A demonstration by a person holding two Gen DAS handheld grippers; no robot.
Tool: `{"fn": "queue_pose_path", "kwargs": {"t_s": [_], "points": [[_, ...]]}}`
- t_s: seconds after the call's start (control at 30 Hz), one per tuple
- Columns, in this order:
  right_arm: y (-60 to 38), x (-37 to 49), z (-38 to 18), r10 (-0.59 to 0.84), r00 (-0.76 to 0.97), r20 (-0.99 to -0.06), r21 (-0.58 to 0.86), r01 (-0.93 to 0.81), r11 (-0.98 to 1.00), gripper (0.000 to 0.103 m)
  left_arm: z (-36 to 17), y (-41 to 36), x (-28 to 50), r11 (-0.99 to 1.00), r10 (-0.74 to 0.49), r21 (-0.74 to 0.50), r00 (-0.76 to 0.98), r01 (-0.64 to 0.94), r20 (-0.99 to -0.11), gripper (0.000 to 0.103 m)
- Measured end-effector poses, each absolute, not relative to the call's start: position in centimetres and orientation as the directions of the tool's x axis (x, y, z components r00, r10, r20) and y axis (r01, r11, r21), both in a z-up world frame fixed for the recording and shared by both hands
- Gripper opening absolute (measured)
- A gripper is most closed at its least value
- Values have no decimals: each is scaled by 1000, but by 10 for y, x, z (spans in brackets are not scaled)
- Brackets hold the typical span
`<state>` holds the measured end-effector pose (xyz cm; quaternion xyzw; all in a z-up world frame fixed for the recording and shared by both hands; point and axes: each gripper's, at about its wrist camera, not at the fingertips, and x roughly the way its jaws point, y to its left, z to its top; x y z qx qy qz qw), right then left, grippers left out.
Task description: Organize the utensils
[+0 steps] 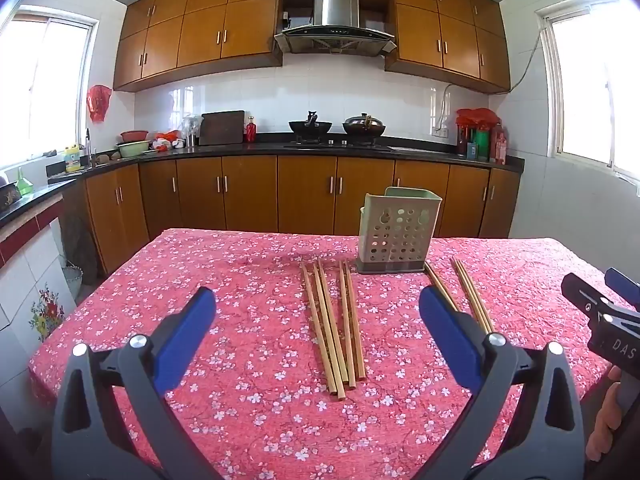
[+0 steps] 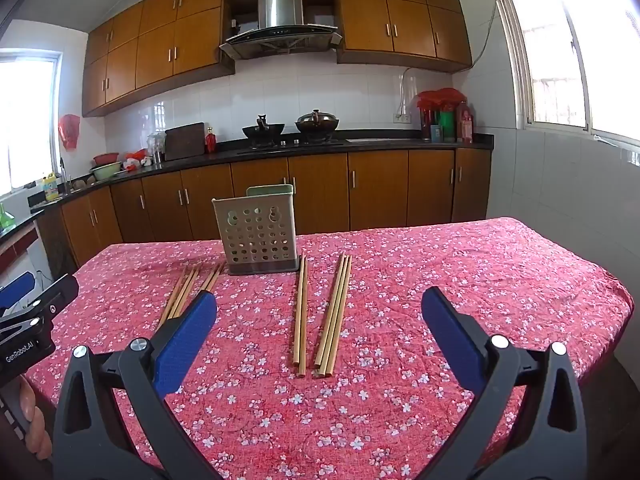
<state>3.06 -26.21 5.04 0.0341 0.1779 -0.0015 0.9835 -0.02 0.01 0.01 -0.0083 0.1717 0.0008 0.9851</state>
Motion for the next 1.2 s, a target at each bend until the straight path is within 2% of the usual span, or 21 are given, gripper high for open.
{"fn": "queue_pose_path", "kwargs": {"t_s": [1.2], "points": [[-264,34,53,11,935,-354,66,14,998,101,-3,0,-2,1000,-6,-18,939,0,-343,99]]}}
